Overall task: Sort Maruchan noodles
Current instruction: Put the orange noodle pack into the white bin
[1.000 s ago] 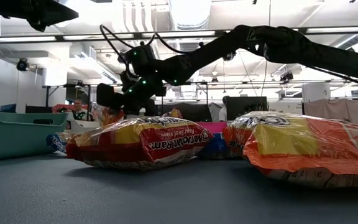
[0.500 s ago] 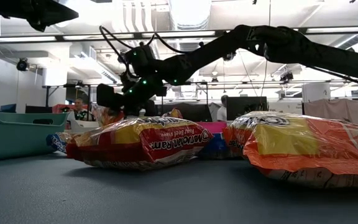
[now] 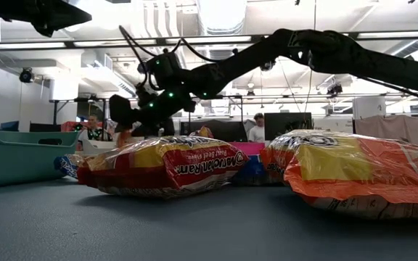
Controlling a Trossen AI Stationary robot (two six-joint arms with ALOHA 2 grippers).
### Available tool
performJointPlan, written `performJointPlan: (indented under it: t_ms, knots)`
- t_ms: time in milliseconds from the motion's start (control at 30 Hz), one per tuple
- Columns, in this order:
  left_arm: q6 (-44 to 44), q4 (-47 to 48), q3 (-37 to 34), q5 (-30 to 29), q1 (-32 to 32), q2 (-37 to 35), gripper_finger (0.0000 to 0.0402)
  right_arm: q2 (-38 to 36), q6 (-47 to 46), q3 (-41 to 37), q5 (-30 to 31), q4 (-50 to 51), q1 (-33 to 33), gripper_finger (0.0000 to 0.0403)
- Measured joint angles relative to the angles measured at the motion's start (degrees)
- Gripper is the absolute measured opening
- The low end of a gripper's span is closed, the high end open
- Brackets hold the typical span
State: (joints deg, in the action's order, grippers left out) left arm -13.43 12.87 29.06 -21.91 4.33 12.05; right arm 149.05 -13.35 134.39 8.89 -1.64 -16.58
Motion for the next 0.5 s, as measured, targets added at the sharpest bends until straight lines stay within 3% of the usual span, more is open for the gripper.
performJointPlan:
  t_ms: [100, 500]
  knots:
    - [0.0, 0.0, 0.0, 0.0, 0.0, 0.0, 0.0000, 0.0, 2.5, 0.0, -3.8, -1.6, 0.0, 0.0191]
    - [0.0, -0.1, -0.3, 0.0, 0.0, 0.0, 0.0000, -0.8, 2.0, 0.0, -5.2, -1.2, 0.0, 0.0170]
